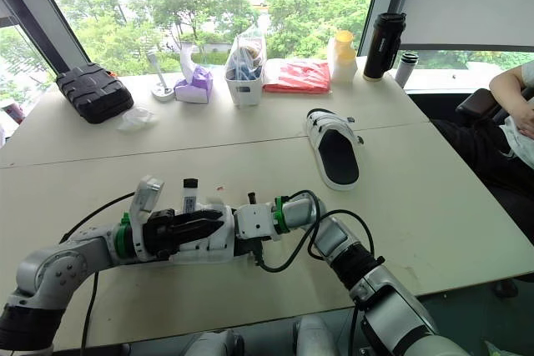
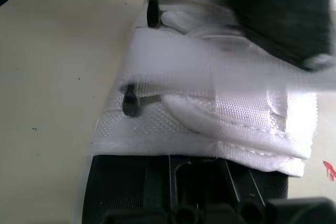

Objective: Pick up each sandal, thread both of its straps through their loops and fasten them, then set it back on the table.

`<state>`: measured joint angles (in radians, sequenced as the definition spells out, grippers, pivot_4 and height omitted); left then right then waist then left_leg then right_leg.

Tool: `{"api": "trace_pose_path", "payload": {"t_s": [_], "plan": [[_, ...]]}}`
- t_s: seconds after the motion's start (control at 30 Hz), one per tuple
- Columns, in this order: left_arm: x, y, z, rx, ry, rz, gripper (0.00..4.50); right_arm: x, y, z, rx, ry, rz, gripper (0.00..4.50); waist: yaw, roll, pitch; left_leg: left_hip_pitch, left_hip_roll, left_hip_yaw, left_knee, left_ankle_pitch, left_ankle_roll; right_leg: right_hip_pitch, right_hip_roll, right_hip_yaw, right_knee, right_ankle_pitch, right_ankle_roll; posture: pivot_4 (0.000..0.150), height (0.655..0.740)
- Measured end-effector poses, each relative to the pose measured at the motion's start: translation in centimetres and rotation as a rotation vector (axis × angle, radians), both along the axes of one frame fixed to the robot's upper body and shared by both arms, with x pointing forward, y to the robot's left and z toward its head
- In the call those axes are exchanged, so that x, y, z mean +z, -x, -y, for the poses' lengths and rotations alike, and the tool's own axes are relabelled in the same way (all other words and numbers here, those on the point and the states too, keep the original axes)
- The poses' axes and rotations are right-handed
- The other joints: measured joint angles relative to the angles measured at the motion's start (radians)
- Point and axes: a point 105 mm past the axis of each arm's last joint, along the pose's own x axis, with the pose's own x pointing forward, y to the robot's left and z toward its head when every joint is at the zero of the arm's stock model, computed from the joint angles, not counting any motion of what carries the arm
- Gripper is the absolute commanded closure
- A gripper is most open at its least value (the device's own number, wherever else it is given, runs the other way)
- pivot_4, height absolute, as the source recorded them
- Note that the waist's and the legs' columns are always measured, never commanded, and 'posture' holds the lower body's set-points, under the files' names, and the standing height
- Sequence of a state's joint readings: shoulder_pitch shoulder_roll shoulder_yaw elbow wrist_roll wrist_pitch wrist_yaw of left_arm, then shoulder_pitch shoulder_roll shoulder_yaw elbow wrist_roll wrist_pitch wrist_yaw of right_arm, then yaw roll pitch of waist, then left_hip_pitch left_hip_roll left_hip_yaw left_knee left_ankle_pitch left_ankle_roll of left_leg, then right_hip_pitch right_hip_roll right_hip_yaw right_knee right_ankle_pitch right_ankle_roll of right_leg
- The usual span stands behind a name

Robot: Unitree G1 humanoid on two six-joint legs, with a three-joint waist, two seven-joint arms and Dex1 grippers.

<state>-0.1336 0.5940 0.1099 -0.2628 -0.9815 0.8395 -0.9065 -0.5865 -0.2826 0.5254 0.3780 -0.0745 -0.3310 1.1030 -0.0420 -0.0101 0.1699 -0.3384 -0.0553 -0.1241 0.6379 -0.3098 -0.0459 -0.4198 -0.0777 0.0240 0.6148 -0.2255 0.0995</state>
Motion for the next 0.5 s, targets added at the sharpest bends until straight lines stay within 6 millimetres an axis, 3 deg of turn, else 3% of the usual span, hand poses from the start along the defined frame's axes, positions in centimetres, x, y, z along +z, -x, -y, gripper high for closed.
{"api": "trace_pose_path", "payload": {"t_s": [0.03, 0.27, 0.5], "plan": [[0.2, -0.1, 0.0, 0.003, 0.007, 0.006, 0.46, 0.0, 0.0, 0.0, 0.0, 0.0, 0.0, 4.5, 0.0, 0.0, 0.0, 0.0, 0.0, 0.0, 0.0, 0.0, 0.0, 0.0, 0.0, 0.0, 0.0, 0.0, 0.0, 0.15, 0.74], [1.5, -3.0, -0.4, 0.132, 0.041, 0.079, 0.46, 0.0, 0.0, -0.1, -0.002, -0.004, 0.001, 4.5, -0.001, -0.001, 0.0, 0.0, 0.0, -0.001, 0.0, 0.001, -0.002, 0.0, 0.0, -0.001, 0.0, 0.001, 0.0, 0.15, 0.74], [4.5, -4.8, -0.9, 0.163, 0.003, 0.209, 0.46, 0.0, 0.0, -0.2, -0.001, -0.006, 0.001, 4.5, -0.003, -0.001, 0.0, 0.0, 0.0, -0.001, 0.0, 0.001, -0.002, 0.0, 0.0, -0.001, 0.0, 0.001, 0.001, 0.15, 0.74]]}}
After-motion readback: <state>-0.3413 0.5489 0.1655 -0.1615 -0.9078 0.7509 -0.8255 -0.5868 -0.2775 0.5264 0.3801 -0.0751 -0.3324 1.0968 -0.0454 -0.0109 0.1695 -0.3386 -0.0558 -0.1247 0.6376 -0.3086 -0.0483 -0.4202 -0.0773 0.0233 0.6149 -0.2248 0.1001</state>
